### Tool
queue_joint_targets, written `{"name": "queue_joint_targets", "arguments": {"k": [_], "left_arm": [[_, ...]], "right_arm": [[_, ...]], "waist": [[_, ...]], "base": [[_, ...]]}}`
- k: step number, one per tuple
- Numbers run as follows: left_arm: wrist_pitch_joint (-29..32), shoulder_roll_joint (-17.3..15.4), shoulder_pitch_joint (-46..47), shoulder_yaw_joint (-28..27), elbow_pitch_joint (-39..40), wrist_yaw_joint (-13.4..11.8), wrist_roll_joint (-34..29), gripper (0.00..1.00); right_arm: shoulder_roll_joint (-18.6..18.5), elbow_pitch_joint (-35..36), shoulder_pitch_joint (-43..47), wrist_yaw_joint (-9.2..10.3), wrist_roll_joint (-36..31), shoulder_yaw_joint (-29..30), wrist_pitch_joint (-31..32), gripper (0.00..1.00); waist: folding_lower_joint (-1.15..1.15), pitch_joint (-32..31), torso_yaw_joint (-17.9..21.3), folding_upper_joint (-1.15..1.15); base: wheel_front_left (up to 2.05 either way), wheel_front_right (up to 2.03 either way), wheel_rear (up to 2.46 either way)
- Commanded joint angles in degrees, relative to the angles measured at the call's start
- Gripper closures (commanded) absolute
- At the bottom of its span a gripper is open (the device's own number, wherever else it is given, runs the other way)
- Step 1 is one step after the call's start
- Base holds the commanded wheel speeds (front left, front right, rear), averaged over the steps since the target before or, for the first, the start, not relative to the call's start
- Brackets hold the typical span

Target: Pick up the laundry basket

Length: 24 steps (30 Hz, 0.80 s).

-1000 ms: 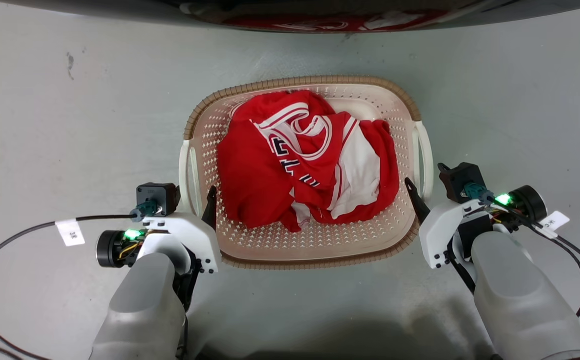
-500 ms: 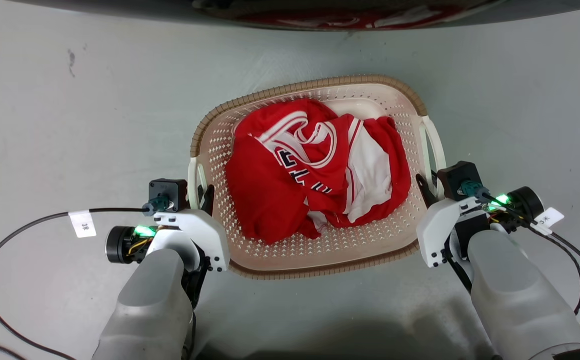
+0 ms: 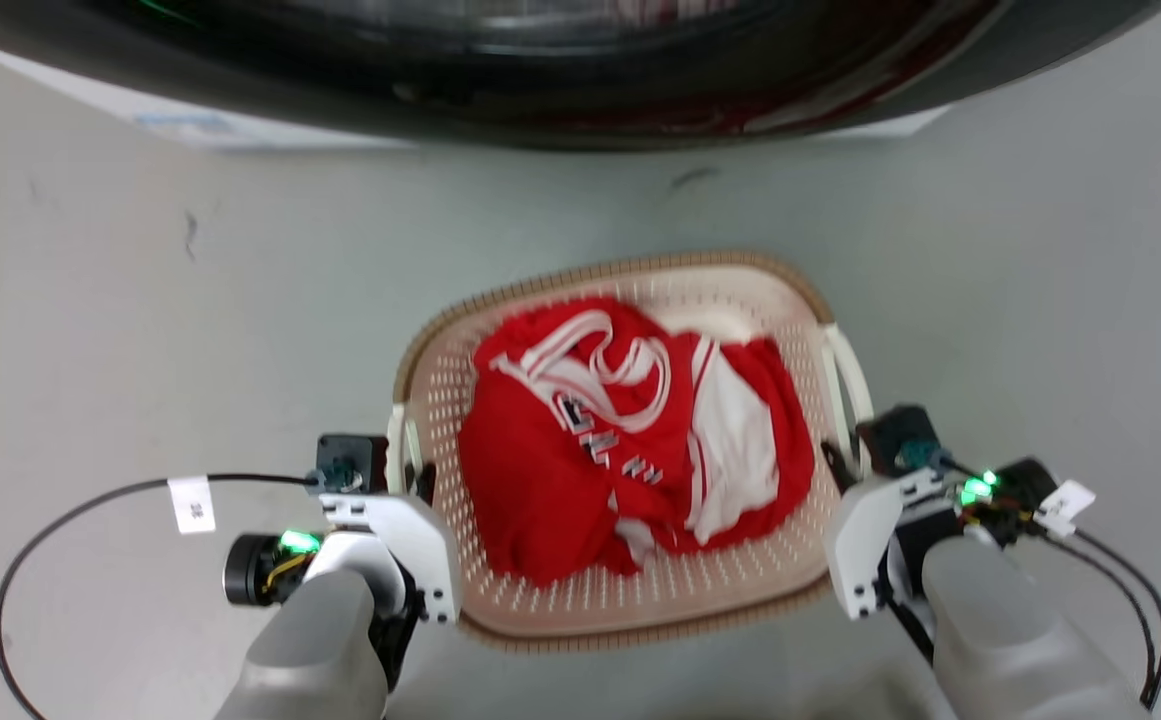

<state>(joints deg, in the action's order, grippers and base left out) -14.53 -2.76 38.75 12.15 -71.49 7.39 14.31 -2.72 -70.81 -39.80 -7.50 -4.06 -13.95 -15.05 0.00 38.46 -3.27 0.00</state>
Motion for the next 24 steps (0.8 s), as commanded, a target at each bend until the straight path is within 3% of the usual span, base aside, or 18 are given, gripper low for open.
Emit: {"name": "queue_joint_targets", "arguments": {"k": [1, 11, 24], "left_arm": [[0.8, -0.2, -1.1, 1.2, -0.4, 0.1, 0.8, 1.00], [5.9, -0.2, -3.6, 5.5, -1.4, 0.1, 5.8, 1.00], [12.2, -2.5, -5.4, 11.9, -0.1, 0.1, 12.0, 1.00]], "right_arm": [[-0.3, -0.5, 1.1, 0.02, 1.2, -1.9, 0.0, 1.00], [0.0, -0.3, 5.0, -0.07, 10.7, -12.6, 4.3, 1.00], [0.0, 0.7, 6.7, -0.14, 20.8, -22.9, 11.1, 1.00]], "waist": [[0.00, -4.2, 0.8, 0.00], [0.00, -14.3, 2.1, 0.00], [0.00, -24.7, 4.1, 0.00]], "base": [[0.00, 0.00, 0.00], [0.00, 0.00, 0.00], [0.00, 0.00, 0.00]]}}
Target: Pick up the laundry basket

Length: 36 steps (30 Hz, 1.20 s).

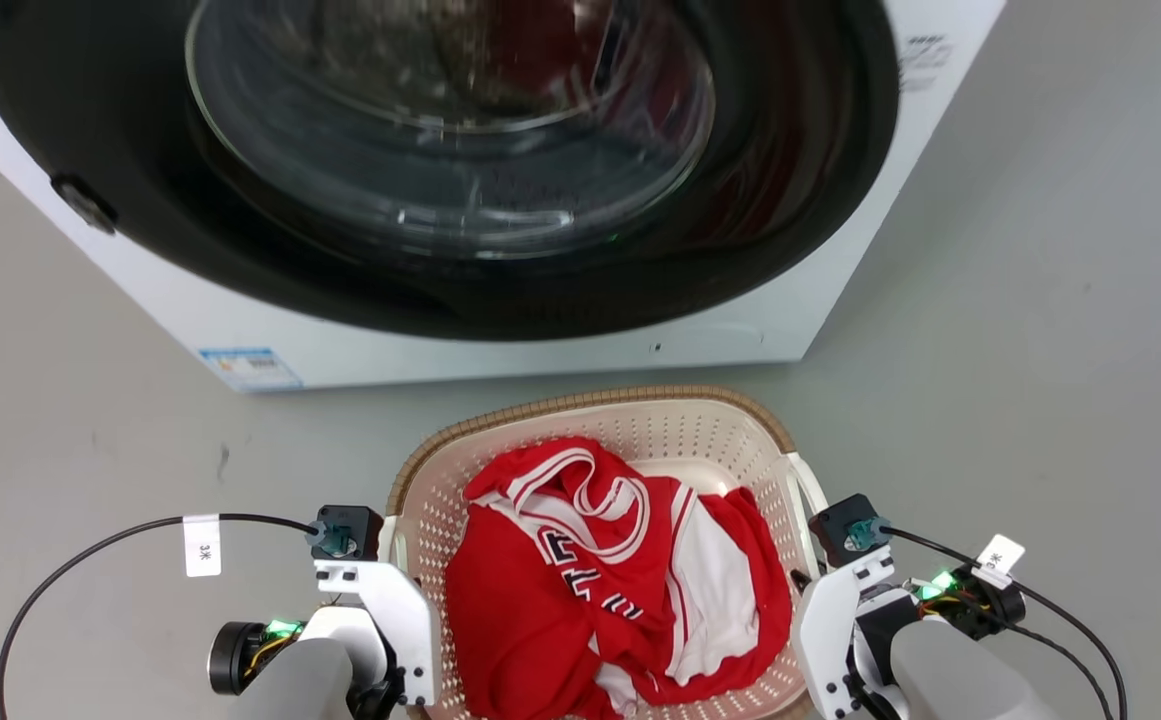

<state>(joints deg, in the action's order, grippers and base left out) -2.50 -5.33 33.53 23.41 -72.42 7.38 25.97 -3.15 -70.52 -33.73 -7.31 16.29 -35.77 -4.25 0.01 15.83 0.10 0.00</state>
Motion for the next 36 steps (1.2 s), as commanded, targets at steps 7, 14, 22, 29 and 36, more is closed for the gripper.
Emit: {"name": "queue_joint_targets", "arguments": {"k": [7, 14, 22, 29, 36], "left_arm": [[3.5, -1.1, -1.3, 3.9, 2.1, 0.1, 4.2, 1.00], [6.9, -2.0, -2.6, 7.0, 3.2, 0.1, 7.5, 1.00], [10.2, -3.3, -3.7, 11.2, 4.5, 0.2, 11.0, 1.00], [11.8, -4.0, -3.9, 14.1, 4.9, 0.2, 13.8, 1.00], [14.5, -4.5, -3.7, 17.5, 4.8, 0.2, 17.0, 1.00]], "right_arm": [[0.5, -0.1, 1.8, -0.41, 4.4, -5.0, 2.9, 1.00], [0.5, 0.0, 3.0, -0.47, 8.0, -8.1, 5.5, 1.00], [0.5, -0.4, 3.5, -0.47, 12.0, -11.4, 8.2, 1.00], [0.5, -1.1, 3.6, -0.47, 14.4, -13.6, 9.2, 1.00], [0.4, -1.8, 3.4, -0.46, 17.3, -15.7, 11.2, 1.00]], "waist": [[-0.01, -6.6, 1.4, 0.00], [-0.01, -10.5, 1.9, 0.00], [-0.01, -14.6, 2.1, 0.00], [-0.01, -16.4, 2.4, 0.00], [-0.01, -17.6, 2.5, 0.00]], "base": [[0.00, 0.00, 0.00], [0.00, 0.00, 0.00], [0.00, 0.00, 0.00], [0.00, 0.00, 0.00], [0.00, 0.00, 0.00]]}}
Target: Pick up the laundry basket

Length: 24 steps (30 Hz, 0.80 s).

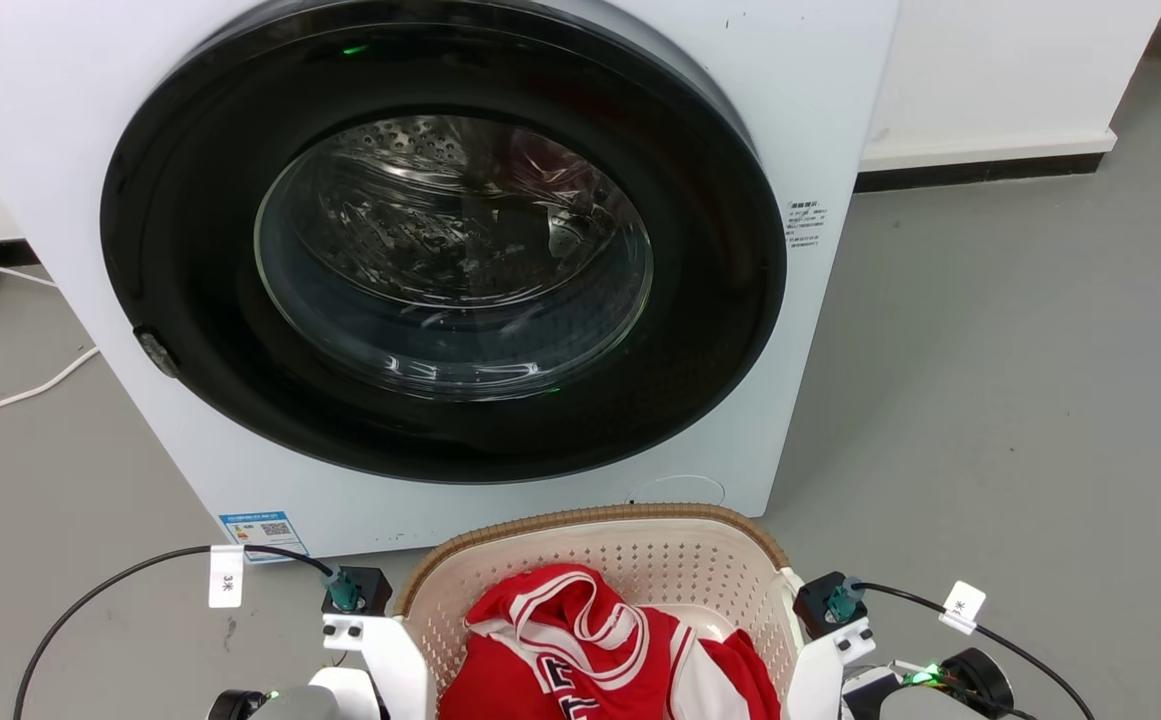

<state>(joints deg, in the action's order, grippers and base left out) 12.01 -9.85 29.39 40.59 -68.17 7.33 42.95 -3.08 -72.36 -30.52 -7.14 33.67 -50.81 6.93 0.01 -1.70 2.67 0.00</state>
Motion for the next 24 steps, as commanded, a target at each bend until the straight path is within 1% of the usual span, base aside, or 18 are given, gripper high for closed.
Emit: {"name": "queue_joint_targets", "arguments": {"k": [1, 24], "left_arm": [[0.2, -0.1, 0.8, 0.6, 0.6, 0.2, 0.4, 1.00], [-0.5, -0.8, 2.2, 6.4, -0.3, 0.2, 6.0, 1.00]], "right_arm": [[0.4, 0.0, 0.1, -0.64, 0.2, -0.9, 0.2, 1.00], [0.4, -0.4, -1.1, -0.64, 5.2, -5.6, 0.9, 1.00]], "waist": [[-0.01, -0.1, 0.0, 0.00], [-0.01, -0.1, -0.3, 0.00]], "base": [[0.00, 0.00, 0.00], [0.00, 0.00, 0.00]]}}
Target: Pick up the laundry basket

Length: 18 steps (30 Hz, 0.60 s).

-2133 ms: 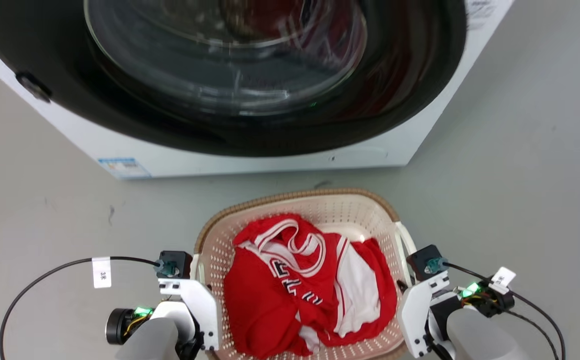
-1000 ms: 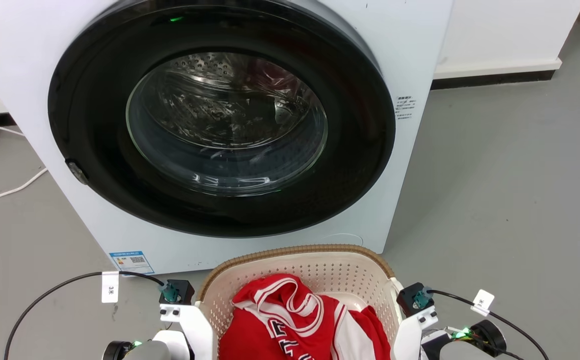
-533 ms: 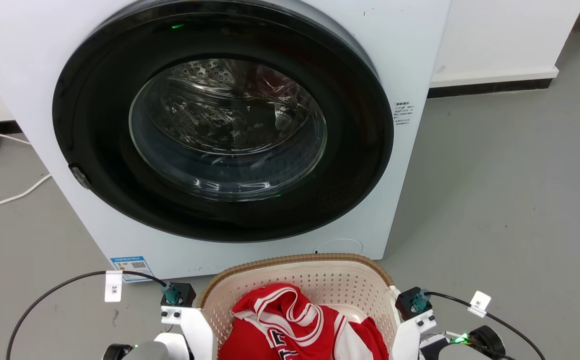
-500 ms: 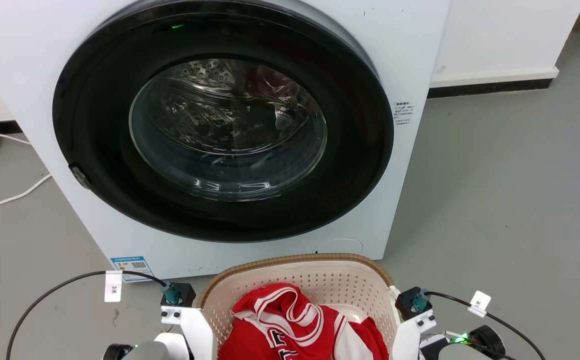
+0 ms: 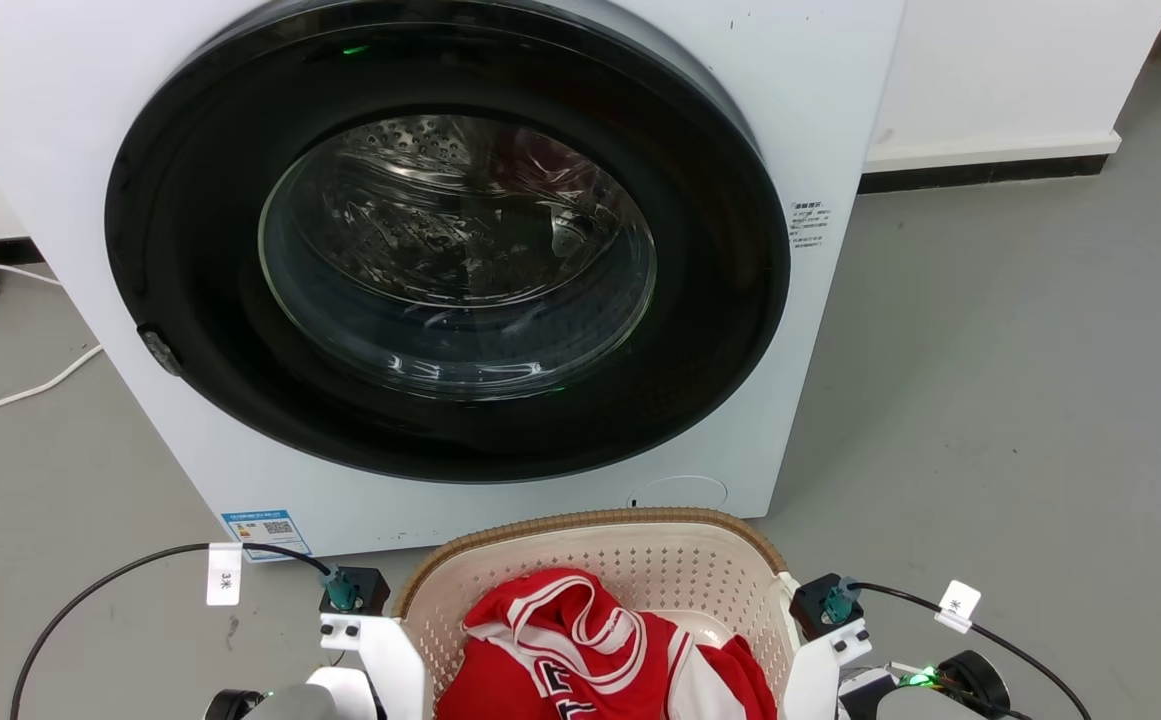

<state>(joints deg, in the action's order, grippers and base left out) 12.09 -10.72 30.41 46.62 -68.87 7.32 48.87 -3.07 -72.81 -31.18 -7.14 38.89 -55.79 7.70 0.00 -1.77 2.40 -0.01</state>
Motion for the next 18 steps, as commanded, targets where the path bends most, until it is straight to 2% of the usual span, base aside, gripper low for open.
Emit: {"name": "queue_joint_targets", "arguments": {"k": [1, 18], "left_arm": [[-0.6, 0.0, 1.2, 0.6, 0.4, 0.2, 0.2, 1.00], [-1.5, -0.1, 1.9, 3.7, -0.2, 0.2, 3.4, 1.00]], "right_arm": [[0.3, 0.0, -0.5, -0.64, 0.1, -0.8, 0.1, 1.00], [0.2, -0.3, -0.8, -0.64, 2.7, -3.4, -0.5, 1.00]], "waist": [[0.00, 0.0, 0.0, 0.01], [0.00, 0.0, 0.0, 0.01]], "base": [[0.00, 0.00, 0.00], [0.00, 0.00, 0.00]]}}
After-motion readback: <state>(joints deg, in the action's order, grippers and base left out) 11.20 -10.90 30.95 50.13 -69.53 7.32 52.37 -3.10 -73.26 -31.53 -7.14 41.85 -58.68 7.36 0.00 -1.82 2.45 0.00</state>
